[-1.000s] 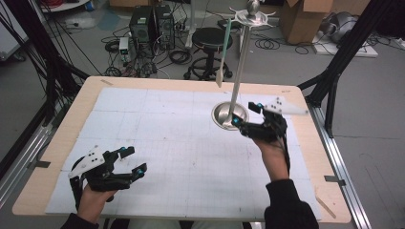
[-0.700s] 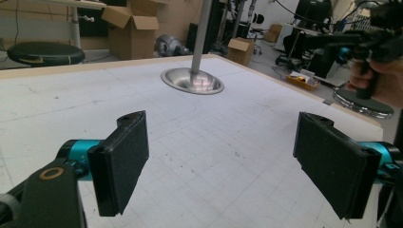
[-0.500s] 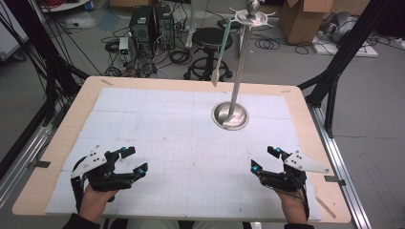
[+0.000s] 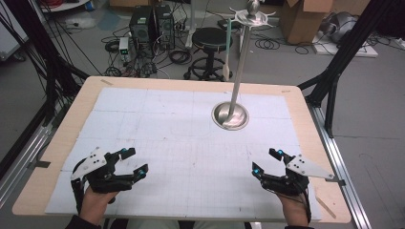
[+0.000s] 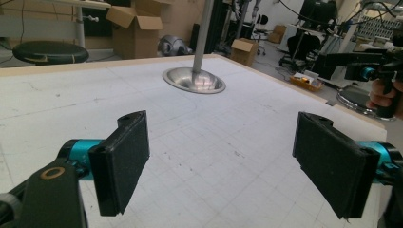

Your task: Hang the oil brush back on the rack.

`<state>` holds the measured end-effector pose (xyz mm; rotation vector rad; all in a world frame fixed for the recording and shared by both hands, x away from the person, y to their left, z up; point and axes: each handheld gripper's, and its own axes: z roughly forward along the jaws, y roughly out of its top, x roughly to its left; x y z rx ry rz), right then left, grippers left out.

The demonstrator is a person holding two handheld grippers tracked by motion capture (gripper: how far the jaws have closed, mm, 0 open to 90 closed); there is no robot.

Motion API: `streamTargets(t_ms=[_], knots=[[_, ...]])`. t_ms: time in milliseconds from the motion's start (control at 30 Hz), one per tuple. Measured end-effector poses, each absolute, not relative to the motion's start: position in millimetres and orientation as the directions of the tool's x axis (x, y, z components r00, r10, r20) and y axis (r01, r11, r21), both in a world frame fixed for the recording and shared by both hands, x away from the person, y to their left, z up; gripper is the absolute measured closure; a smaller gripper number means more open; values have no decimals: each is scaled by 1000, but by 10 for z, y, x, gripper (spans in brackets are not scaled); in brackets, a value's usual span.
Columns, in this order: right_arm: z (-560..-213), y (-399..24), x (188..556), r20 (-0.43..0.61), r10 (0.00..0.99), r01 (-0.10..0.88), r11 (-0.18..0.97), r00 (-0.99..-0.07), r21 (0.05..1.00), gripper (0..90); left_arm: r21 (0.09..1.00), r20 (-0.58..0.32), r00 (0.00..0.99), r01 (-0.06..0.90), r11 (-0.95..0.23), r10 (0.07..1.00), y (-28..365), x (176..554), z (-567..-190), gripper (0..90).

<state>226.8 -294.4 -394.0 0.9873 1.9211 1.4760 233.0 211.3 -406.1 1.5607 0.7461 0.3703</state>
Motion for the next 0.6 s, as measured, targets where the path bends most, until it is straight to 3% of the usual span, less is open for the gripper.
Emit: streamTargets(t_ms=[600], knots=[[-3952, -2966, 2265, 39, 806, 246, 134, -590, 960, 197, 969, -199, 731, 246, 19, 653, 2083, 2331, -4079, 202]])
